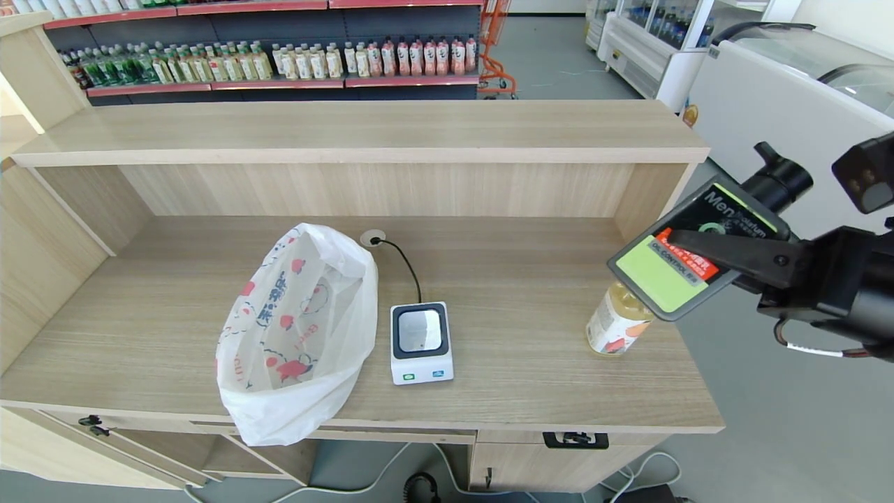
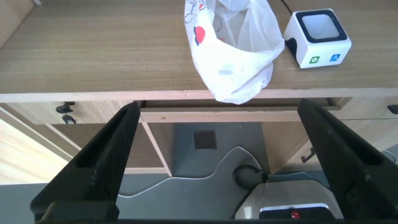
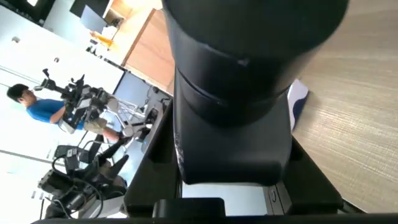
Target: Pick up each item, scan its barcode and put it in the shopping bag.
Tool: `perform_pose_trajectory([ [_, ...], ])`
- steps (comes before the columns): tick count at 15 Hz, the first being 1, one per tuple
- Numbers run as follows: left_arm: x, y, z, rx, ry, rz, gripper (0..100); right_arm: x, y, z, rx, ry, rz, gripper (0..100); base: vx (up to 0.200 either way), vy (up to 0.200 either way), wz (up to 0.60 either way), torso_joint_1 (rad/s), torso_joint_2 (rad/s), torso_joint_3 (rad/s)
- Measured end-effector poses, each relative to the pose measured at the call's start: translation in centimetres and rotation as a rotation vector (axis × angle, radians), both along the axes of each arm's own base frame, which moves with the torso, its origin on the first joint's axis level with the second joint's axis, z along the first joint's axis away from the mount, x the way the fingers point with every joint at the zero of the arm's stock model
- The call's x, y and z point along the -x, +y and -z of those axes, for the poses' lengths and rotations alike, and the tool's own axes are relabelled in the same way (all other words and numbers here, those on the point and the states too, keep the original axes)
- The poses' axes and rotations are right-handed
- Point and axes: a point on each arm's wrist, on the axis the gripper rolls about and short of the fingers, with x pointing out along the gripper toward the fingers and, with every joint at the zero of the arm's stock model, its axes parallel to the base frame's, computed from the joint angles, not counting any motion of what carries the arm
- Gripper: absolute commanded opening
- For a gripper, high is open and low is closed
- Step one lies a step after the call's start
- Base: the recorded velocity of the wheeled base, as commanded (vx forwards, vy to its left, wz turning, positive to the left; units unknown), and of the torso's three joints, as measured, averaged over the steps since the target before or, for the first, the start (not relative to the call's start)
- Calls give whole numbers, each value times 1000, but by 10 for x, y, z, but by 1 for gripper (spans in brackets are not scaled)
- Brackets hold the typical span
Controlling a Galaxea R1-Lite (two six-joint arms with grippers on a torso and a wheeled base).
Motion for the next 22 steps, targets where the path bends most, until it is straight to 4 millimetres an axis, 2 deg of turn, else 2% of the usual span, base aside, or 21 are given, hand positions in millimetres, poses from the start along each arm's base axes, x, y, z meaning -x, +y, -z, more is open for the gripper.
perform_pose_trajectory([
  [4, 0, 0, 0, 0, 0, 0, 100, -5, 2, 11, 14, 43, -3, 0, 0, 0, 0, 0, 0, 0],
  [8, 0, 0, 0, -2, 0, 0, 100, -4, 6, 12, 15, 47, -19, 0, 0, 0, 0, 0, 0, 0],
  [10, 0, 0, 0, -4, -1, 0, 100, -3, 6, 12, 14, 44, -26, 0, 0, 200, 0, 2, 2, 0],
  [15, 0, 0, 0, -4, 0, 1, 100, 6, 13, -4, -9, -4, -74, 0, 0, 200, 0, 1, 4, 0],
  [20, 0, 0, 0, -4, 0, 0, 100, 5, 10, 2, -2, 13, -54, 0, 0, 200, 0, 1, 0, 1],
  [22, 0, 0, 0, -4, 0, 0, 100, -7, 7, 8, 20, 26, -8, 0, 0, 200, 0, 2, 5, 5],
])
